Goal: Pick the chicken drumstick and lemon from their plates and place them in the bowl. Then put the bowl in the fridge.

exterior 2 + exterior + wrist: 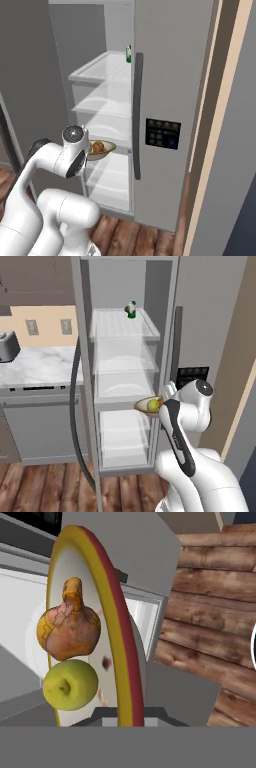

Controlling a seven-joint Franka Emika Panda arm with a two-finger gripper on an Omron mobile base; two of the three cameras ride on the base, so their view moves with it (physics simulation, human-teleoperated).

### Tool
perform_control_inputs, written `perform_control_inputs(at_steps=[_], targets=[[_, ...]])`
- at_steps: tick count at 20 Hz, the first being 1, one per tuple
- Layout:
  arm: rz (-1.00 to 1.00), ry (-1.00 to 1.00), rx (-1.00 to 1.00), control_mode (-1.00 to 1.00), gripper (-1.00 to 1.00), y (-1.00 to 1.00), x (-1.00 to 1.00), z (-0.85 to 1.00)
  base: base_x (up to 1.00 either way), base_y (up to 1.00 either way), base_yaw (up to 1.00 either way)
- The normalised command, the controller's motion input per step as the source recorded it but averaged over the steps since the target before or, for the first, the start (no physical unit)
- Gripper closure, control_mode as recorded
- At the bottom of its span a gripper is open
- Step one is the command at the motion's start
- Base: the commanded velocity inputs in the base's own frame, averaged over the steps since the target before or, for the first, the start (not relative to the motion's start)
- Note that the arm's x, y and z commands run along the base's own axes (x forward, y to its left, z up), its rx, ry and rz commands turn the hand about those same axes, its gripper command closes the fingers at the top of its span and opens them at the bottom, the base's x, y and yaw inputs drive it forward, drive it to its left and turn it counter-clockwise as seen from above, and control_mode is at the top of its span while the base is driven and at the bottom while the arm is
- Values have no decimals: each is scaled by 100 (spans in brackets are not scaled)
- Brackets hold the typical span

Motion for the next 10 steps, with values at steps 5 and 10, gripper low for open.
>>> perform_control_inputs(at_steps=[5,10], targets=[[0,0,0,100,100,0,0,0,51,-9,7],[0,0,0,100,100,0,0,0,56,-15,1]])
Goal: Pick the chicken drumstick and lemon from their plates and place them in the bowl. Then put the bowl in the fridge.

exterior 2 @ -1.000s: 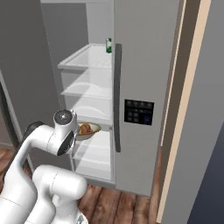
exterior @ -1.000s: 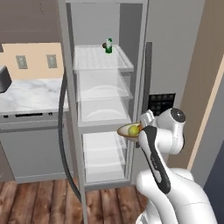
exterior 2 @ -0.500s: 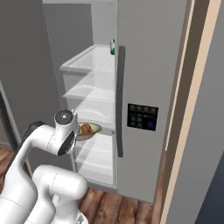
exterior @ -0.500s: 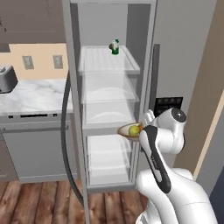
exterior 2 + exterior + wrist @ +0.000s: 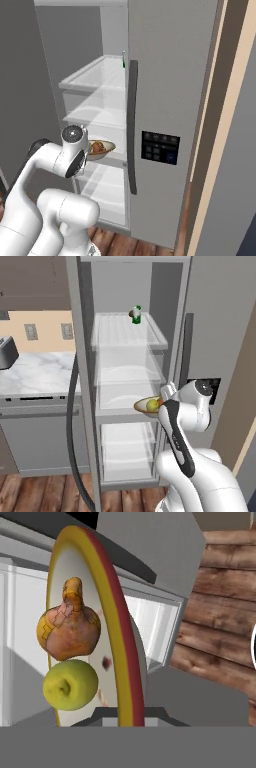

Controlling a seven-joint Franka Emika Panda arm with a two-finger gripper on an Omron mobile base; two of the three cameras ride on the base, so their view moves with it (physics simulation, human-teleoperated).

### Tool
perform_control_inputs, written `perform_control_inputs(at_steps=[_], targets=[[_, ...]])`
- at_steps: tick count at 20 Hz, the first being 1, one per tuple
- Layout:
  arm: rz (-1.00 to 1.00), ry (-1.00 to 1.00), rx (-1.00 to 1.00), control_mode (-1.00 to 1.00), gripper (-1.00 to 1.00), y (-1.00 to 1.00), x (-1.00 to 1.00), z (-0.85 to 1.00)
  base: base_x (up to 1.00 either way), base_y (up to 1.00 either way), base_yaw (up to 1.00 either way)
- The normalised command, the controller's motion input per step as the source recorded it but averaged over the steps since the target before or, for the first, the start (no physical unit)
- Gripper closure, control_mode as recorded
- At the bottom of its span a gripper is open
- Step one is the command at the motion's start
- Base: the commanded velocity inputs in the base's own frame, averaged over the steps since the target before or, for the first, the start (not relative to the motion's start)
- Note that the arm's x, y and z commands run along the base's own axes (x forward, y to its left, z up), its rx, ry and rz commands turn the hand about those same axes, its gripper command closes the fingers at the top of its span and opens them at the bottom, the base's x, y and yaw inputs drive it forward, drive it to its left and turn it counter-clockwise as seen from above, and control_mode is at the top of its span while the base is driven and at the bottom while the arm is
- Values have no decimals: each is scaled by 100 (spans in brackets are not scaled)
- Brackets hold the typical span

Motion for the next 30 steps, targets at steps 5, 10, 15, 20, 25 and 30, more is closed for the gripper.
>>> perform_control_inputs(at_steps=[5,10,15,20,25,30], targets=[[0,0,0,100,100,0,0,0,14,-13,3],[0,0,0,100,100,0,0,0,0,-3,0],[0,0,0,100,100,0,0,0,0,0,0],[0,0,0,100,100,0,0,0,0,0,0],[0,0,0,-100,100,0,0,0,0,0,0],[0,0,0,-100,100,0,0,0,0,0,0]])
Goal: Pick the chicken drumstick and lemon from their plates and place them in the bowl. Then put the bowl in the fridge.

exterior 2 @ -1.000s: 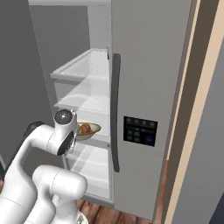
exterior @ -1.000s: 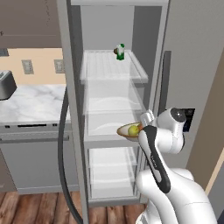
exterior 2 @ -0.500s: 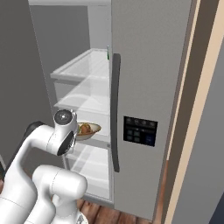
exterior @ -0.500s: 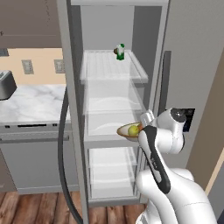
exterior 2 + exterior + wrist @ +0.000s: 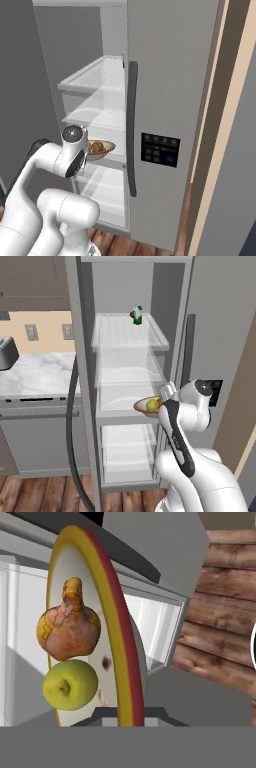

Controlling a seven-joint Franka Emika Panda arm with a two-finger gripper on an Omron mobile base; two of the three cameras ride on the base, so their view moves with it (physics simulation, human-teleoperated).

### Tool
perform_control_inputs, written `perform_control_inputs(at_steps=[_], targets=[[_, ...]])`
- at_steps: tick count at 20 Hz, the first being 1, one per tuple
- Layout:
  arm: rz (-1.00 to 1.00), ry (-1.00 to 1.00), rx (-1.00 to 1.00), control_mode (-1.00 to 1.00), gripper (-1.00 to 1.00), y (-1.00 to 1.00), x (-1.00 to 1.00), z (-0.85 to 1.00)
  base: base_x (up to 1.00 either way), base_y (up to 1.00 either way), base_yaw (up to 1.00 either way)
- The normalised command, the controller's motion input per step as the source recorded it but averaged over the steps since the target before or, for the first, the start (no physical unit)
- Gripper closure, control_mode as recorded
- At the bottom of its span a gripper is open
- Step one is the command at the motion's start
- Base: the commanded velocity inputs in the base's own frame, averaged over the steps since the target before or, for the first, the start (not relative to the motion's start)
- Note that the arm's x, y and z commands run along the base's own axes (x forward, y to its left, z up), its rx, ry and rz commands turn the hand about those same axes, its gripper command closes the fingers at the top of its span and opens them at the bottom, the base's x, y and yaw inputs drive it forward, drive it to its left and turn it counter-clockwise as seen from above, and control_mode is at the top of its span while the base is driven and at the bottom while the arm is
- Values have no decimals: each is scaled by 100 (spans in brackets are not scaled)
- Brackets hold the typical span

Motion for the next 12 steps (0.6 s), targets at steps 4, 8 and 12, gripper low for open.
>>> perform_control_inputs(at_steps=[4,8,12], targets=[[0,0,0,-100,100,0,0,0,0,0,0],[0,0,0,-100,100,0,0,0,0,0,0],[1,-27,5,-100,100,3,-3,3,0,0,0]])
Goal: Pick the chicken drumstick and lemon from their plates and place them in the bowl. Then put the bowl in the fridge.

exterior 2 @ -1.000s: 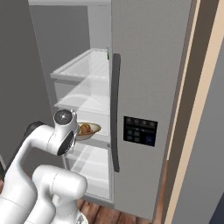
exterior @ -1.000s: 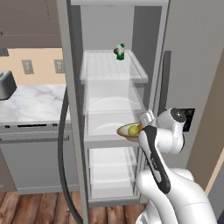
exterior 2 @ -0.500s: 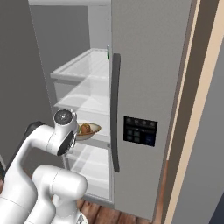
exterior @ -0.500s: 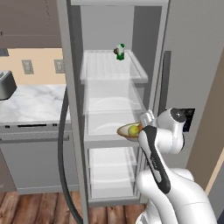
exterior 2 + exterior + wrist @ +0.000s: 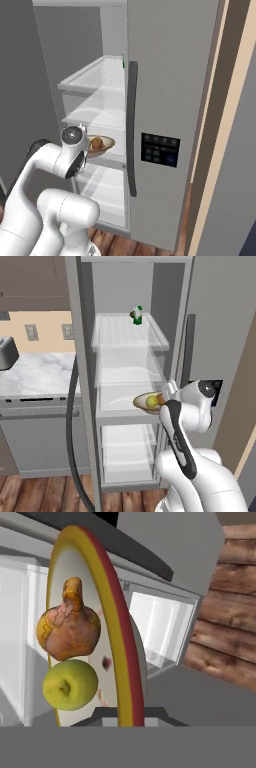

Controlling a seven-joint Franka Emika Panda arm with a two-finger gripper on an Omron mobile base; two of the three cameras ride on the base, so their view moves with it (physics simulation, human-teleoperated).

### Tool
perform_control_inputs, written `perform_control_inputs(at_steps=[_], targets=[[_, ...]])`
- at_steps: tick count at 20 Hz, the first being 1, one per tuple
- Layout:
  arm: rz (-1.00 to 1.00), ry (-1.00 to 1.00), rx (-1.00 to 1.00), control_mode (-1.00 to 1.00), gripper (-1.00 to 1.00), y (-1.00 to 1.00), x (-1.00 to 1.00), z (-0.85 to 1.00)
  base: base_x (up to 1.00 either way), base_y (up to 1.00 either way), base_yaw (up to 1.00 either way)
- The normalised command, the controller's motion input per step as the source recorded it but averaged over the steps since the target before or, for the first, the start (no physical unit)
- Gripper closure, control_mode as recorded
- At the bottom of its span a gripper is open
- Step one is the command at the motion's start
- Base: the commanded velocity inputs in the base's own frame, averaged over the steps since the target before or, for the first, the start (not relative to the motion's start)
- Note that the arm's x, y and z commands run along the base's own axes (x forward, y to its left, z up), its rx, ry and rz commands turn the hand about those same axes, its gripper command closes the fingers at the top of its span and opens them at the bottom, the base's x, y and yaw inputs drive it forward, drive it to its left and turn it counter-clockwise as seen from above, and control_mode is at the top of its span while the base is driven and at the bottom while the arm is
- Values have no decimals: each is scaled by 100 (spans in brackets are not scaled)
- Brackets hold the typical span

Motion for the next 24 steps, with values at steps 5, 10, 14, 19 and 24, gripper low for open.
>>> perform_control_inputs(at_steps=[5,10,14,19,24], targets=[[9,-41,21,-100,100,1,-1,29,0,0,0],[7,-13,8,-100,100,0,-3,35,0,0,0],[4,1,0,-100,100,3,-4,53,0,0,0],[0,2,-6,-100,100,4,-1,52,0,0,0],[-1,0,-3,-100,100,7,0,45,0,0,0]])
